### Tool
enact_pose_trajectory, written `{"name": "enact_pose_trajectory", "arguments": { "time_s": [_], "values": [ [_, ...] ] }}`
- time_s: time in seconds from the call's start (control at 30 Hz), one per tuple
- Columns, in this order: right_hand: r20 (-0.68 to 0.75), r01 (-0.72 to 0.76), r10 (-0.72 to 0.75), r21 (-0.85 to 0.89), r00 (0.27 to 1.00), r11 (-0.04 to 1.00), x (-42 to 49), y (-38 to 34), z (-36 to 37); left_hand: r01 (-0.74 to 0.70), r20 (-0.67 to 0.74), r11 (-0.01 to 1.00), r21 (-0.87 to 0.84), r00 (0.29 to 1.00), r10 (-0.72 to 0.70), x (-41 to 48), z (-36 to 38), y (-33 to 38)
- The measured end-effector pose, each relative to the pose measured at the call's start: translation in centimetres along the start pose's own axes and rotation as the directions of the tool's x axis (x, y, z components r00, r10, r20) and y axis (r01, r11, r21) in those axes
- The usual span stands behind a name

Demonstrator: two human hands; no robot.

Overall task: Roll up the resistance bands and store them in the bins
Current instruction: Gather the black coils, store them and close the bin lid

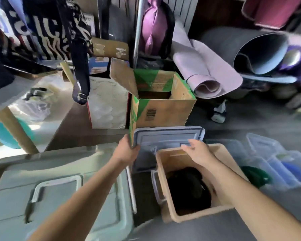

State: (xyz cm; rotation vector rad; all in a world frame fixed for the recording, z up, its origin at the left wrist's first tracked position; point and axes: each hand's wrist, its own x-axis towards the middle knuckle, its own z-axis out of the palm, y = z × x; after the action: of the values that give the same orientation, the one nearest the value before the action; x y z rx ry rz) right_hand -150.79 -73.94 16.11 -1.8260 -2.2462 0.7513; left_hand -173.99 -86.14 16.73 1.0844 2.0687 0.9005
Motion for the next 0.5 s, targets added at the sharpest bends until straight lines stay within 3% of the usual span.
{"name": "enact_pose_trajectory", "arguments": {
  "time_s": [0.1, 0.2, 0.33, 0.4, 0.5],
  "values": [
    [-0.071, -0.05, 0.042, -0.113, 0.997, 0.992, 5.4, 4.5, -3.3, 0.069, -0.09, 0.997, -0.037, 0.993, -0.072, 4.2, 2.7, 0.6],
    [-0.109, -0.113, 0.109, -0.03, 0.988, 0.993, 9.3, 7.4, -5.0, 0.151, -0.144, 0.967, -0.206, 0.973, -0.182, 6.8, 4.3, 1.1],
    [0.191, -0.133, 0.099, 0.171, 0.977, 0.976, 13.2, 9.3, -5.0, 0.23, -0.124, 0.92, -0.317, 0.952, -0.281, 6.5, 5.8, 3.2],
    [0.124, -0.122, 0.082, 0.36, 0.989, 0.925, 14.5, 9.9, -5.2, 0.211, -0.154, 0.907, -0.366, 0.947, -0.282, 5.7, 6.7, 4.8],
    [-0.086, -0.043, 0.091, 0.455, 0.992, 0.89, 14.2, 11.4, -7.7, 0.113, -0.263, 0.908, -0.403, 0.936, -0.234, 3.7, 7.7, 6.9]
  ]
}}
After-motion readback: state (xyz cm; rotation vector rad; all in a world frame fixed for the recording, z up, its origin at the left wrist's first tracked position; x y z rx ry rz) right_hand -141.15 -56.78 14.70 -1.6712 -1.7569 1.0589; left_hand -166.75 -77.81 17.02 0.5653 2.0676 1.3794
